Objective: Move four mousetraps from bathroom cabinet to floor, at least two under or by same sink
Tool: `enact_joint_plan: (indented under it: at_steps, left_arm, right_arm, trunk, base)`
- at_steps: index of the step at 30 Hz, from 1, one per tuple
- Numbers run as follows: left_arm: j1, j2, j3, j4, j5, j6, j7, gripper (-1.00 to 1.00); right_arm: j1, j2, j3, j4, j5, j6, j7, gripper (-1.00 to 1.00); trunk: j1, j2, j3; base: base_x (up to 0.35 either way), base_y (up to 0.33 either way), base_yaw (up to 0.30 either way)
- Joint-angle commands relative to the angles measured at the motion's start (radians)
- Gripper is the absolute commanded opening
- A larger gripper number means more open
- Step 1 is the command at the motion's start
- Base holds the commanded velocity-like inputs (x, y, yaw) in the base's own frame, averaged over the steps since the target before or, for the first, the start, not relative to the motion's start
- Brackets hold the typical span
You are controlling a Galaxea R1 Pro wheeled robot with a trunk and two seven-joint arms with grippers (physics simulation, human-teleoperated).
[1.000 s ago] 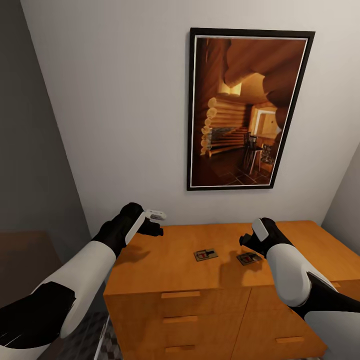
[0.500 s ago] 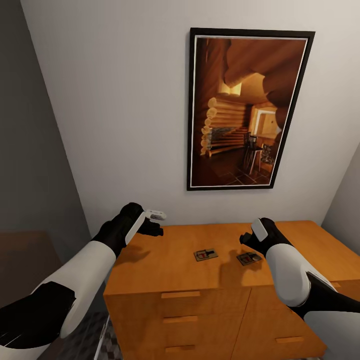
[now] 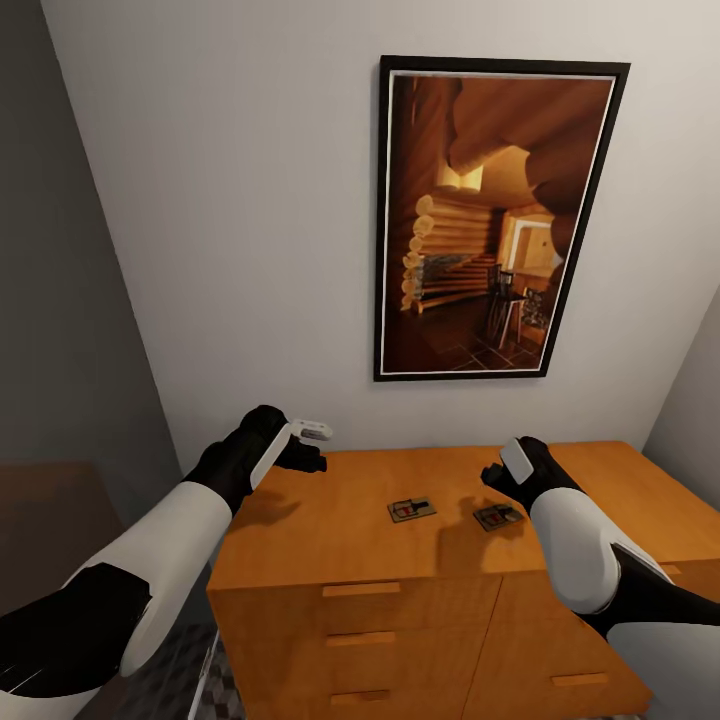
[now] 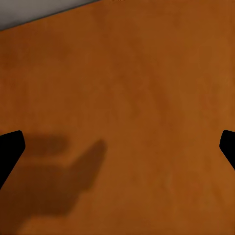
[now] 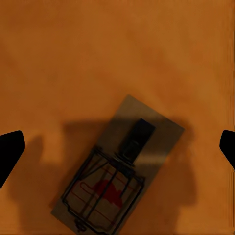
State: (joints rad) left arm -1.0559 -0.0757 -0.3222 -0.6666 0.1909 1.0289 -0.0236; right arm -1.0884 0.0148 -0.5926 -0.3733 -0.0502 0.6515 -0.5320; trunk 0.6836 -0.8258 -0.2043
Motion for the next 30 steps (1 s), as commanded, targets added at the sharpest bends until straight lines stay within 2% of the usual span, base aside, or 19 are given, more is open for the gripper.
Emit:
enact_joint_plan:
  at_steps: [1,11,30]
  left_arm:
    - [-0.001,0.0,-0.002,-0.001,-0.001,0.003,-0.002,1.0]
    - [-0.001,0.0,-0.003,-0.001,-0.001,0.003,-0.002,1.0]
    - [-0.001,0.0,-0.002,-0.001,-0.001,0.003,-0.002,1.0]
  right_arm:
    - [-0.001,0.001,-0.002,-0.002,-0.006,0.001,-0.013,1.0]
    - [-0.001,0.003,-0.001,-0.001,-0.011,0.004,-0.071,1.0]
    - [-0.001,0.005,0.0,0.0,-0.013,0.015,-0.094,1.0]
  trunk:
    - [0.0,-0.001,-0.002]
    - [0.0,-0.001,-0.002]
    - [0.0,-0.001,-0.002]
  base:
    - [0.0,0.0,0.0]
    - [0.0,0.0,0.0]
    - [0.0,0.0,0.0]
